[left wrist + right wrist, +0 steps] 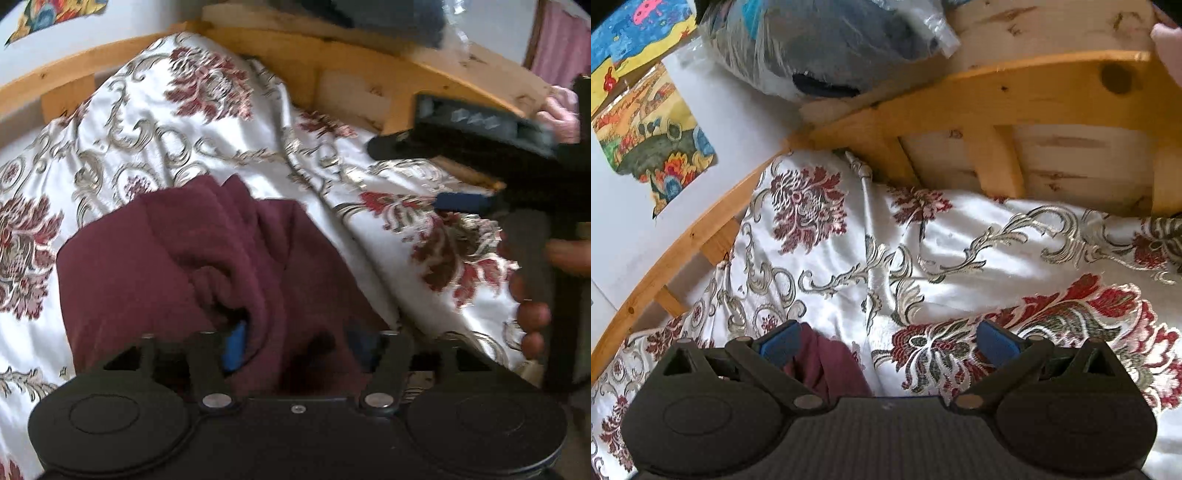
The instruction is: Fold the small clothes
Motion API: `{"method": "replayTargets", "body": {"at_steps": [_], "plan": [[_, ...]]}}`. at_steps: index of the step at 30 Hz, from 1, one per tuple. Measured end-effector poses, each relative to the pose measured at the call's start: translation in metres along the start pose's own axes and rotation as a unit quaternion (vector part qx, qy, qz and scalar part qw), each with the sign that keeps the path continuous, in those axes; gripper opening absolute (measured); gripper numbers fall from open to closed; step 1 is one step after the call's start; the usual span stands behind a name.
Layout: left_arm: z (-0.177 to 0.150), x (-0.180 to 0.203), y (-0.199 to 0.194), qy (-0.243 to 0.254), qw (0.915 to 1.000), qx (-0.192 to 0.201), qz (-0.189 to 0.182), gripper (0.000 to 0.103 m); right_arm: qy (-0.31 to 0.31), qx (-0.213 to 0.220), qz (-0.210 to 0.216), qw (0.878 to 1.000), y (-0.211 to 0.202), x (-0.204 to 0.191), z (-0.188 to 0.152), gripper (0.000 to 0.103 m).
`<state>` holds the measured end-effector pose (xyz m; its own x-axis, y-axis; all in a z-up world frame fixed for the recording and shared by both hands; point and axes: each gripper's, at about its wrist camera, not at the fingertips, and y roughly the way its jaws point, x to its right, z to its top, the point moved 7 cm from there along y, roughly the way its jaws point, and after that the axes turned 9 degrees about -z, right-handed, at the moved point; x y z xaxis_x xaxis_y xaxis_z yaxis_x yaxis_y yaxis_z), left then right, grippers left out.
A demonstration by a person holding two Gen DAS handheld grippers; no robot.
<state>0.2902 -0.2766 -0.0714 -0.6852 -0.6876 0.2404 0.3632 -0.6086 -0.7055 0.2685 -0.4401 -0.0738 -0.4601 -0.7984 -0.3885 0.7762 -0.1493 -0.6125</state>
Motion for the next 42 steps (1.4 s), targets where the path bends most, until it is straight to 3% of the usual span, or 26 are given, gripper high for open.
{"method": "replayTargets", "body": {"at_steps": [4, 12, 16, 20, 23, 29, 31, 35, 38, 40, 42], "plan": [[0.001, 0.010, -0.018, 0.010, 0.9995, 0.026, -0.014, 0.089, -0.029, -0.004, 0.016, 0.999, 0.001, -0.015, -0.004, 0.103], [0.000, 0.018, -0.050, -0.007, 0.9962, 0.080, -0.033, 0.101, -0.054, -0.011, 0.017, 0.998, 0.006, -0.024, -0.008, 0.103], [0.006, 0.027, -0.057, 0.005, 0.9941, 0.103, -0.034, 0.102, -0.041, -0.009, 0.024, 0.999, 0.006, -0.019, -0.004, 0.103], [-0.005, 0.017, -0.063, 0.006, 0.9955, 0.093, -0.015, 0.102, -0.039, -0.012, 0.083, 0.996, 0.005, -0.026, -0.002, 0.103], [-0.026, -0.002, -0.069, 0.019, 0.9976, 0.063, 0.021, 0.102, -0.052, -0.026, 0.145, 0.988, 0.011, -0.046, -0.005, 0.103], [-0.061, -0.046, -0.068, 0.003, 0.9959, 0.036, 0.084, 0.101, -0.157, -0.053, 0.170, 0.972, 0.034, -0.098, -0.030, 0.061], [-0.070, -0.056, -0.066, -0.011, 0.9955, 0.041, 0.085, 0.100, -0.211, -0.061, 0.167, 0.961, 0.040, -0.114, -0.043, 0.037], [-0.080, -0.065, -0.065, -0.039, 0.9945, 0.066, 0.071, 0.099, -0.303, -0.048, 0.134, 0.942, 0.047, -0.127, -0.062, 0.030], [-0.082, -0.068, -0.067, -0.057, 0.9929, 0.088, 0.056, 0.099, -0.302, -0.053, 0.137, 0.942, 0.051, -0.128, -0.067, 0.026], [-0.079, -0.066, -0.065, -0.051, 0.9929, 0.091, 0.057, 0.098, -0.301, -0.056, 0.138, 0.942, 0.051, -0.127, -0.069, 0.007], [-0.079, -0.063, -0.063, -0.043, 0.9934, 0.089, 0.059, 0.098, -0.300, -0.051, 0.132, 0.943, 0.049, -0.126, -0.067, 0.006]]}}
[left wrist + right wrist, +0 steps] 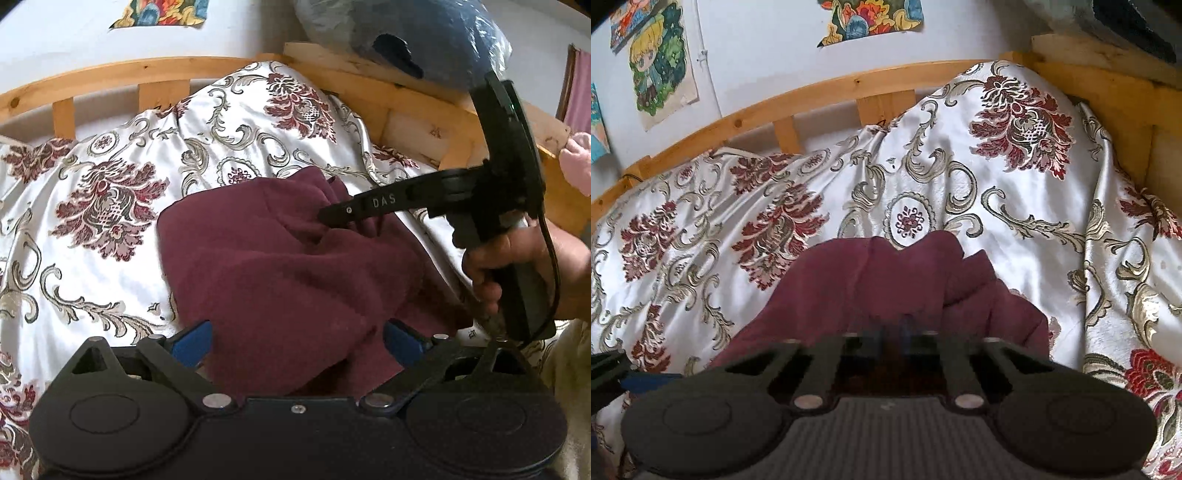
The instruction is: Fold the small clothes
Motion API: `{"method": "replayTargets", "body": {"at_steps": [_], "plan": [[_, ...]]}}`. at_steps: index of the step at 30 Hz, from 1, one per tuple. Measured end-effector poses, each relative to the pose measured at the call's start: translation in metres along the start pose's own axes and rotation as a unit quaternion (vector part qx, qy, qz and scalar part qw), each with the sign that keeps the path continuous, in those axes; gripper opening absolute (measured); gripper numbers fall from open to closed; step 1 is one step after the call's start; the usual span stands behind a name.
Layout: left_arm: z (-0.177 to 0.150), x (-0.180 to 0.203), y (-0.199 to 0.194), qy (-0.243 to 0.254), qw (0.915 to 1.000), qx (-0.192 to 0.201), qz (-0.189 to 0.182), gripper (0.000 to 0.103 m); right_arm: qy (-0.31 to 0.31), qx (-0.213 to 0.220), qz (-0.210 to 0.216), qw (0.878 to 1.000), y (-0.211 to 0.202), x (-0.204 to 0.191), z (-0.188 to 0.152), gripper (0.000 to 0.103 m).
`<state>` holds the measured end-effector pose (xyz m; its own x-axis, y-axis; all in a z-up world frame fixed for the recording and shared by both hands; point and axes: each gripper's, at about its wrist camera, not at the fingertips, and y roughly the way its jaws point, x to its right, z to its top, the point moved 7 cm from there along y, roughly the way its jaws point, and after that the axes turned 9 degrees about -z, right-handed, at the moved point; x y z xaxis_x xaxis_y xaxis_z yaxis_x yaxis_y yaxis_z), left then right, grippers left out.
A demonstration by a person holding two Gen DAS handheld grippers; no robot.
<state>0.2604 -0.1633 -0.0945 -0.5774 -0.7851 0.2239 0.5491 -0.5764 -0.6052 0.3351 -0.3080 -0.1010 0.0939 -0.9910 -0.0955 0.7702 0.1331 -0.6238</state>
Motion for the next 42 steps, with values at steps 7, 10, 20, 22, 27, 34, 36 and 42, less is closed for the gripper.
{"method": "replayTargets", "body": {"at_steps": [7, 10, 20, 22, 27, 34, 36, 42], "plan": [[-0.002, 0.014, -0.005, 0.056, 0.9984, 0.011, 0.005, 0.098, 0.027, 0.020, -0.038, 0.999, -0.030, 0.027, 0.004, 0.005], [-0.005, 0.022, 0.002, 0.089, 0.9960, 0.000, 0.008, 0.093, 0.038, -0.009, -0.029, 0.999, -0.019, 0.033, -0.003, 0.008], [-0.010, 0.027, 0.005, 0.135, 0.9898, -0.003, 0.047, 0.077, 0.090, -0.024, -0.001, 0.996, 0.015, 0.034, -0.003, 0.037], [-0.010, 0.028, 0.004, 0.142, 0.9884, 0.005, 0.053, 0.061, 0.096, -0.027, 0.010, 0.995, 0.015, 0.032, -0.005, 0.015], [-0.007, 0.037, -0.003, 0.164, 0.9851, 0.031, 0.042, 0.026, 0.113, 0.020, 0.005, 0.993, -0.018, 0.042, 0.009, 0.008], [-0.005, 0.059, 0.005, 0.152, 0.9872, 0.033, -0.033, 0.023, 0.112, 0.017, -0.075, 0.991, -0.049, 0.076, -0.002, 0.008], [-0.009, 0.060, 0.013, 0.143, 0.9887, 0.013, -0.044, 0.024, 0.112, -0.011, -0.088, 0.990, -0.041, 0.080, -0.009, 0.008], [-0.007, 0.048, 0.005, 0.078, 0.9937, 0.017, -0.079, 0.042, 0.109, -0.031, -0.097, 0.989, -0.030, 0.079, -0.015, 0.011]]}}
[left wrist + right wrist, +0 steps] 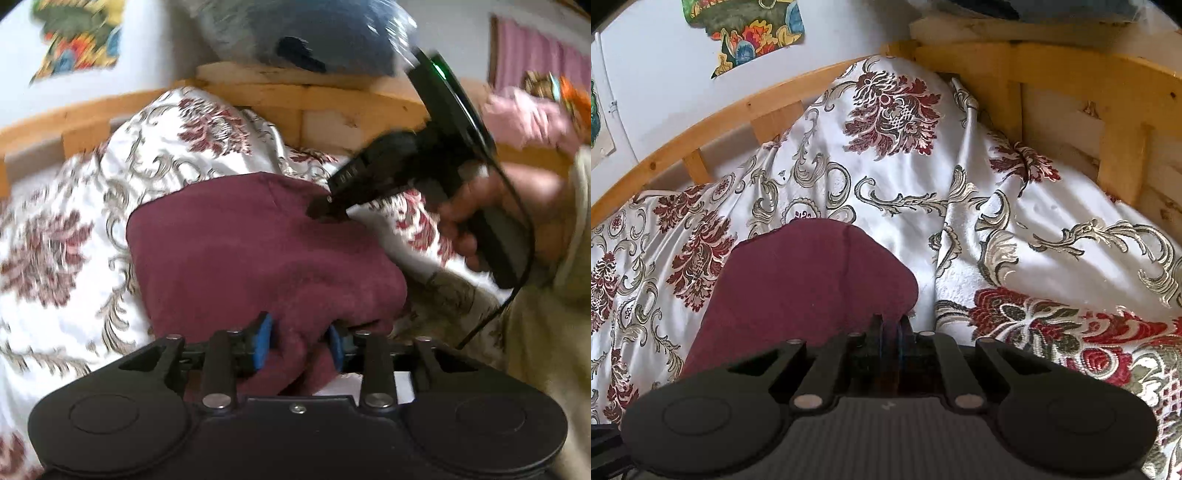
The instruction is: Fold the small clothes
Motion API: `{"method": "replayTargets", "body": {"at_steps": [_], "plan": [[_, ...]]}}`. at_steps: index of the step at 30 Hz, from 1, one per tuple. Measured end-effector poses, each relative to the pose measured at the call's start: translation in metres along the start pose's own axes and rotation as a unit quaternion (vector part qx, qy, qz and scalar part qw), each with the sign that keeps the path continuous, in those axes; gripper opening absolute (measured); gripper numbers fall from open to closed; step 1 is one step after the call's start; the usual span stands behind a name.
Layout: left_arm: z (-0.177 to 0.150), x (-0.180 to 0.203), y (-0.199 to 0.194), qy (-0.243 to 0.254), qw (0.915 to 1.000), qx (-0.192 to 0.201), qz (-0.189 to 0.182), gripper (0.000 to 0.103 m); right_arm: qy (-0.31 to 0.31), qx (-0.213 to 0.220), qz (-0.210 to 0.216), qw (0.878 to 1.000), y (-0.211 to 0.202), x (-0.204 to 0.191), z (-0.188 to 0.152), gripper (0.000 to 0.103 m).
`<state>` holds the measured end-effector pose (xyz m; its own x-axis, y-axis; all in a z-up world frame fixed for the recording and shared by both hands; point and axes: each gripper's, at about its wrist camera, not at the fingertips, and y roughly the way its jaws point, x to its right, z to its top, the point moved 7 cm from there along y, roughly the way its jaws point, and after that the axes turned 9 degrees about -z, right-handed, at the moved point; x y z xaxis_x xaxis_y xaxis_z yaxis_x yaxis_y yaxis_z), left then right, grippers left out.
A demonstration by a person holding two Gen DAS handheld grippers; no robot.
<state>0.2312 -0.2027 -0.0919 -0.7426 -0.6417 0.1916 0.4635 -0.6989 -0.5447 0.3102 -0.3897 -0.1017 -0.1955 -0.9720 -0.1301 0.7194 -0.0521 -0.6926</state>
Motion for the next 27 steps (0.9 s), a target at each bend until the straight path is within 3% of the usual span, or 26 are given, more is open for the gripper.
{"method": "replayTargets", "body": {"at_steps": [2, 4, 6, 12, 14, 15, 18, 20, 22, 27], "plan": [[0.002, -0.005, -0.006, -0.036, 0.9991, 0.008, -0.018, 0.051, -0.001, -0.001, -0.005, 1.000, 0.000, 0.001, -0.002, 0.013], [0.003, -0.008, -0.015, -0.072, 0.9966, 0.021, -0.035, 0.071, 0.003, -0.002, -0.010, 1.000, -0.002, 0.005, -0.004, 0.014], [0.006, -0.013, -0.022, -0.104, 0.9931, 0.039, -0.037, 0.081, 0.009, -0.003, -0.014, 1.000, -0.003, 0.009, -0.004, 0.014], [0.012, -0.033, -0.044, -0.161, 0.9841, 0.075, -0.006, 0.099, 0.025, 0.002, -0.010, 1.000, -0.009, 0.012, -0.004, 0.014], [0.012, -0.042, -0.046, -0.172, 0.9819, 0.079, 0.009, 0.100, 0.033, 0.008, -0.010, 0.999, -0.011, 0.014, -0.003, 0.014], [0.012, -0.048, -0.046, -0.180, 0.9806, 0.076, 0.015, 0.100, 0.039, 0.013, -0.007, 0.999, -0.013, 0.015, -0.002, 0.019], [0.007, -0.063, -0.041, -0.211, 0.9748, 0.067, 0.029, 0.102, 0.058, 0.019, 0.002, 0.998, -0.014, 0.019, 0.001, 0.048], [0.002, -0.072, -0.037, -0.237, 0.9695, 0.056, 0.027, 0.102, 0.073, 0.021, 0.014, 0.997, -0.015, 0.021, 0.002, 0.057], [-0.003, -0.080, -0.033, -0.261, 0.9636, 0.050, 0.027, 0.102, 0.085, 0.019, 0.032, 0.996, -0.013, 0.021, 0.003, 0.074], [-0.017, -0.094, -0.023, -0.311, 0.9499, 0.028, 0.014, 0.102, 0.089, 0.000, 0.050, 0.995, -0.004, 0.015, 0.000, 0.079]]}}
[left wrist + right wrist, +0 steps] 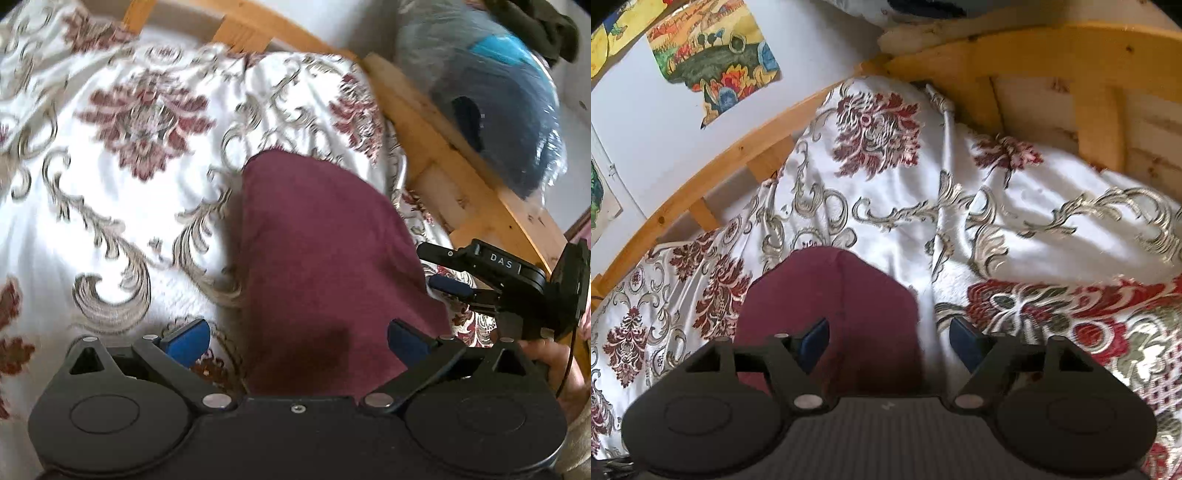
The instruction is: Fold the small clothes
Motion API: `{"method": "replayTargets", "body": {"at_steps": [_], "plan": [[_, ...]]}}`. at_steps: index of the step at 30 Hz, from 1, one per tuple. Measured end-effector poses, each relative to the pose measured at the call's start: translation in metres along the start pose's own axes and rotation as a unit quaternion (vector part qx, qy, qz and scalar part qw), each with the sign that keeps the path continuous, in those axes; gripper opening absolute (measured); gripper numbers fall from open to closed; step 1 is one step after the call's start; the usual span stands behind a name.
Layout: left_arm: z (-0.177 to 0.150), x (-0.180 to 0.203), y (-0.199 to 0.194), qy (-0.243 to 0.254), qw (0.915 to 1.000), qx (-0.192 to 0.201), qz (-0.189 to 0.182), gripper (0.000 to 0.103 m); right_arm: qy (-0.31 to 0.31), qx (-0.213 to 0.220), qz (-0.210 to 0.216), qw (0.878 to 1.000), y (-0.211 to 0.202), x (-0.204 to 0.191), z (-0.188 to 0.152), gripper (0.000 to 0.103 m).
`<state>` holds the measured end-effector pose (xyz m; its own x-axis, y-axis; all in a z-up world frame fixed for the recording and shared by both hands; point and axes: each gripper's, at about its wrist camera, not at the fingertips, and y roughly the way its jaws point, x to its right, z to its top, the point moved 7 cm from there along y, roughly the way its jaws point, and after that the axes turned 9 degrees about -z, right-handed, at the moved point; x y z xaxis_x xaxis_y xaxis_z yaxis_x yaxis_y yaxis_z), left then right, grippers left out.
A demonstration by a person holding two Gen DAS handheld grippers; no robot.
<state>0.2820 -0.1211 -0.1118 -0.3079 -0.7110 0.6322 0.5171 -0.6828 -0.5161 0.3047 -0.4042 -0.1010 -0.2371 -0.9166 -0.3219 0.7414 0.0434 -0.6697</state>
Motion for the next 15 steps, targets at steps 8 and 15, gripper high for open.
{"method": "replayTargets", "body": {"at_steps": [8, 15], "plan": [[-0.006, -0.003, 0.007, 0.000, 0.9998, -0.018, 0.007, 0.102, 0.007, -0.015, 0.004, 1.000, 0.009, 0.000, -0.003, 0.086], [-0.009, -0.001, 0.012, -0.002, 0.9994, -0.033, 0.004, 0.102, 0.010, -0.026, 0.016, 0.999, 0.013, -0.003, -0.006, 0.093]]}}
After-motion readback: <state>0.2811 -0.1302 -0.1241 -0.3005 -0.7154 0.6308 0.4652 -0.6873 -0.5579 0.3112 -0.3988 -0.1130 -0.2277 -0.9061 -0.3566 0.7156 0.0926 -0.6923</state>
